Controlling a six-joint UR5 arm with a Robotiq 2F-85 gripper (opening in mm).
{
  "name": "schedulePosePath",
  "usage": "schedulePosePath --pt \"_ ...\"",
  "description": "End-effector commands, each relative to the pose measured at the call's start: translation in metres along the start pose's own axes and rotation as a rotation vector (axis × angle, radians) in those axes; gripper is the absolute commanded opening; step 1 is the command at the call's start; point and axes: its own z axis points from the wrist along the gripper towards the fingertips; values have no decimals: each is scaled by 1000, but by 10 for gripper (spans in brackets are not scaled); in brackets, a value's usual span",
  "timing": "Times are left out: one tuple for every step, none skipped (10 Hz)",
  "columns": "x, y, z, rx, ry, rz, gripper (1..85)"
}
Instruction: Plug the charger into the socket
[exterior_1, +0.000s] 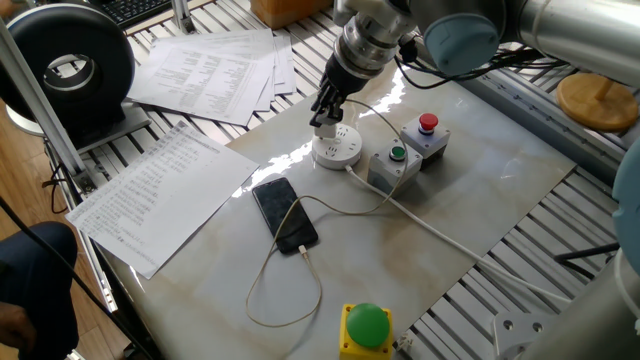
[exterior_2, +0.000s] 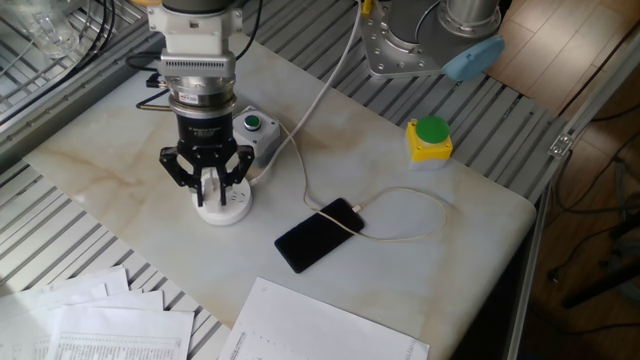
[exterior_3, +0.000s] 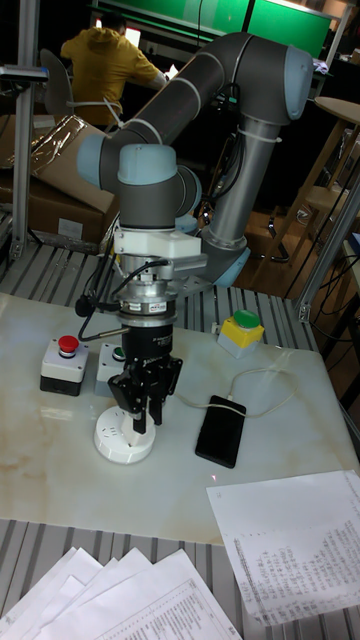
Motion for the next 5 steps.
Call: schedulePosePath --pt "-4 -2 1 1 -24 52 10" --pt "-3 -1 2 0 -25 54 10" --pt "-3 -1 2 0 -25 54 10" --pt "-2 -1 2 -2 -24 54 10" --pt "-1 -1 1 -4 -22 54 10"
